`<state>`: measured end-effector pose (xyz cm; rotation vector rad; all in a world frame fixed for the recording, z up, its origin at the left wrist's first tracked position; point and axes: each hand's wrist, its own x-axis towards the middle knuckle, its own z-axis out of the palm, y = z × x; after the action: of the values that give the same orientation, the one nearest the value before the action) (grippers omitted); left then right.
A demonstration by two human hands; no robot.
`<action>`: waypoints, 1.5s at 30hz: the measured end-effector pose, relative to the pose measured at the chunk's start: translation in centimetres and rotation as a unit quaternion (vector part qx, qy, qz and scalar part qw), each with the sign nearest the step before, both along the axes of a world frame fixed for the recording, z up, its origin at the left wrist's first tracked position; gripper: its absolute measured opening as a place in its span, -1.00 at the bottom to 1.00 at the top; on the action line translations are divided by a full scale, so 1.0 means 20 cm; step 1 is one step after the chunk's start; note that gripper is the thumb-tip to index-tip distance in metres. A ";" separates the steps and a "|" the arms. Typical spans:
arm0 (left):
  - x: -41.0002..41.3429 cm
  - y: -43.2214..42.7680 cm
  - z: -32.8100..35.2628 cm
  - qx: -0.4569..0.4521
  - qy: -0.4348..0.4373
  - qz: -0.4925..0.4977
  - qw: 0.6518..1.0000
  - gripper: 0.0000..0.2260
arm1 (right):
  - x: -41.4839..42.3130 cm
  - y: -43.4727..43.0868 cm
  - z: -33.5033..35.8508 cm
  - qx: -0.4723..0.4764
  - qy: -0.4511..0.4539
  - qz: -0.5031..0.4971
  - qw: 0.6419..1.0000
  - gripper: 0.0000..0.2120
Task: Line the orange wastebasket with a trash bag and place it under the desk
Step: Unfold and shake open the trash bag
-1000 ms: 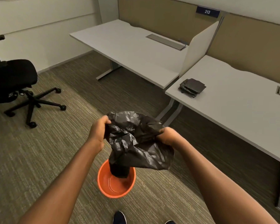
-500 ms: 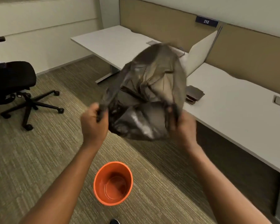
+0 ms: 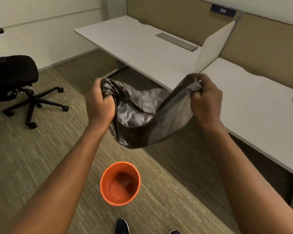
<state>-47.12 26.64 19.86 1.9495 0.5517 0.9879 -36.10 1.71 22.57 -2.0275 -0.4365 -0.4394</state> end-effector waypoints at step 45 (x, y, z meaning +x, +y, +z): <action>-0.51 0.18 -1.00 -0.631 0.092 0.065 0.768 -0.58 | -0.10 -0.11 -1.31 0.157 0.623 -0.070 0.763 -0.59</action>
<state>-57.27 30.22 -0.15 0.7592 1.1016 0.2613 -38.05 -0.42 -3.56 -1.5847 0.5889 0.7404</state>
